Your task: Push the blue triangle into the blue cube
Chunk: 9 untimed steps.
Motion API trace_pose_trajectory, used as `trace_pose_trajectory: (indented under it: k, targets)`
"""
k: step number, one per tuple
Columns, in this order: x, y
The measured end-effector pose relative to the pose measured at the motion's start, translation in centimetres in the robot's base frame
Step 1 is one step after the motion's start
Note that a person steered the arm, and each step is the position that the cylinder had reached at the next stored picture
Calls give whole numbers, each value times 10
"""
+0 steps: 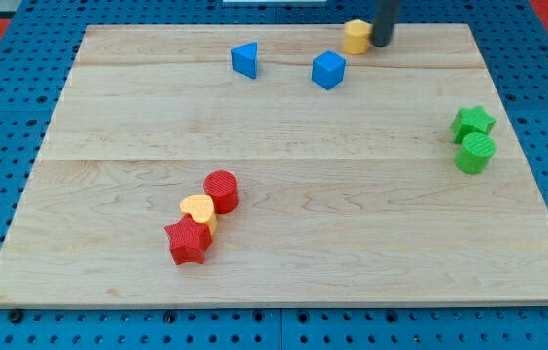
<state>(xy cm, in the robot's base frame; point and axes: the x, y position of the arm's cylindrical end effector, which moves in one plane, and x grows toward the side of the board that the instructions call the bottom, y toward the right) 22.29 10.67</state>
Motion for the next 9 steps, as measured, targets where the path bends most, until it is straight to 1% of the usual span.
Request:
trace_pose_trajectory:
  k: [1,2,3,4,5,6,7,8,9]
  targets:
    - [-4,-89]
    - [-6,-39]
    - [-30,-58]
    - [-31,-67]
    - [-8,-157]
    - [62,-230]
    - [-30,-302]
    - [-30,-302]
    - [-32,-287]
